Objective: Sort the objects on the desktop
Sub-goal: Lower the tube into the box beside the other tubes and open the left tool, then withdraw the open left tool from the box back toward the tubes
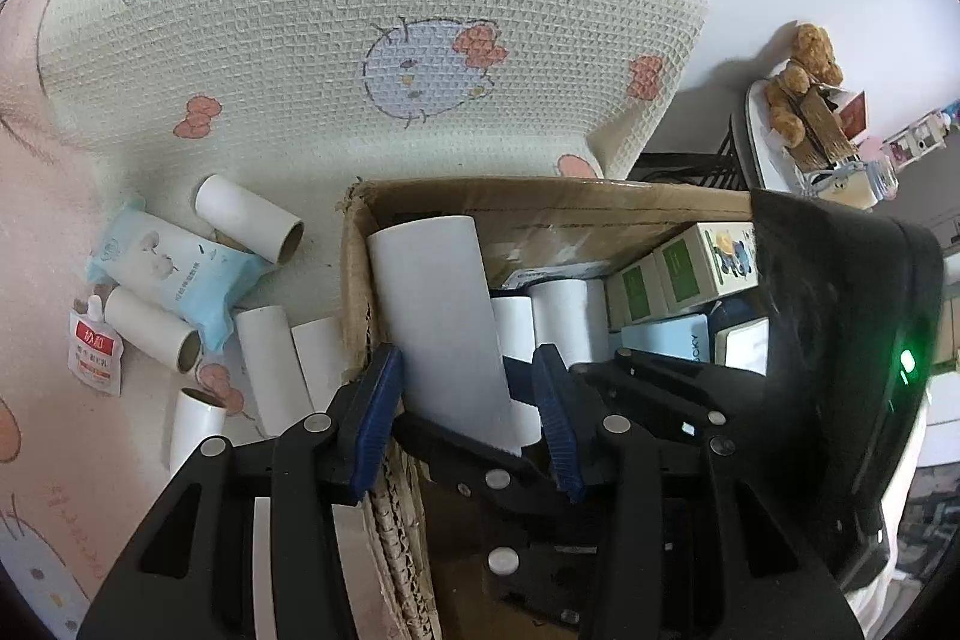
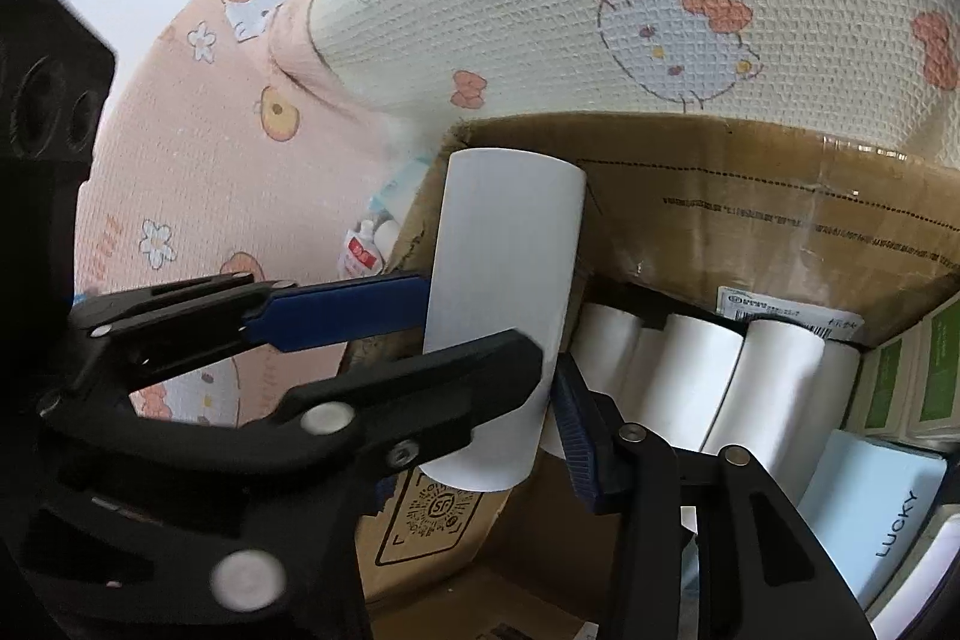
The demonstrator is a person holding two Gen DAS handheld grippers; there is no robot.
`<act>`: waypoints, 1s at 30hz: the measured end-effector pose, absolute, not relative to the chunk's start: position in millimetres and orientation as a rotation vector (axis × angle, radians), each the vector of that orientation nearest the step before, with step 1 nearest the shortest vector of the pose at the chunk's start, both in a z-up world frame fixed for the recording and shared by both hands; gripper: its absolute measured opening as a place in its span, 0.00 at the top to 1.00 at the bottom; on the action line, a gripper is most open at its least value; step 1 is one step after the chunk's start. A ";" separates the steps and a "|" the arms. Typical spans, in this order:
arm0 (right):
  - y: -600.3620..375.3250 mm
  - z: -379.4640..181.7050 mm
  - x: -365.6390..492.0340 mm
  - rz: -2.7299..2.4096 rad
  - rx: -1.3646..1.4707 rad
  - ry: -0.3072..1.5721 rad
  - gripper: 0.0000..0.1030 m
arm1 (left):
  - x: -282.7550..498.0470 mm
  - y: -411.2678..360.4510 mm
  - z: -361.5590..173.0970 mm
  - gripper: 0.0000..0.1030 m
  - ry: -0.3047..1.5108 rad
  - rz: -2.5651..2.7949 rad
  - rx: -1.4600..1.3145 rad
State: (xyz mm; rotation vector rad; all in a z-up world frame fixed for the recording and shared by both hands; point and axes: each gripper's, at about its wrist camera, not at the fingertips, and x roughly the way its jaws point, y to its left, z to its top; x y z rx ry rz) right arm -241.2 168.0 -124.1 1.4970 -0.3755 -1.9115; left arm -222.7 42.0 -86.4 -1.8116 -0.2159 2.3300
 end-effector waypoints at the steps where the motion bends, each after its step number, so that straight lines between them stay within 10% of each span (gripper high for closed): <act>1: 167.7 -126.4 -243.4 -1.903 1.513 -0.388 0.60 | -222.9 42.1 -86.5 0.52 -0.206 2.329 -1.812; 11: 154.0 -136.3 -251.2 -1.904 1.634 -0.337 0.60 | -227.3 28.1 -97.7 0.94 -0.252 2.292 -1.834; 30: 139.5 -177.0 -252.9 -1.888 1.862 -0.345 0.60 | -224.7 30.3 -102.3 0.96 -0.204 2.278 -1.804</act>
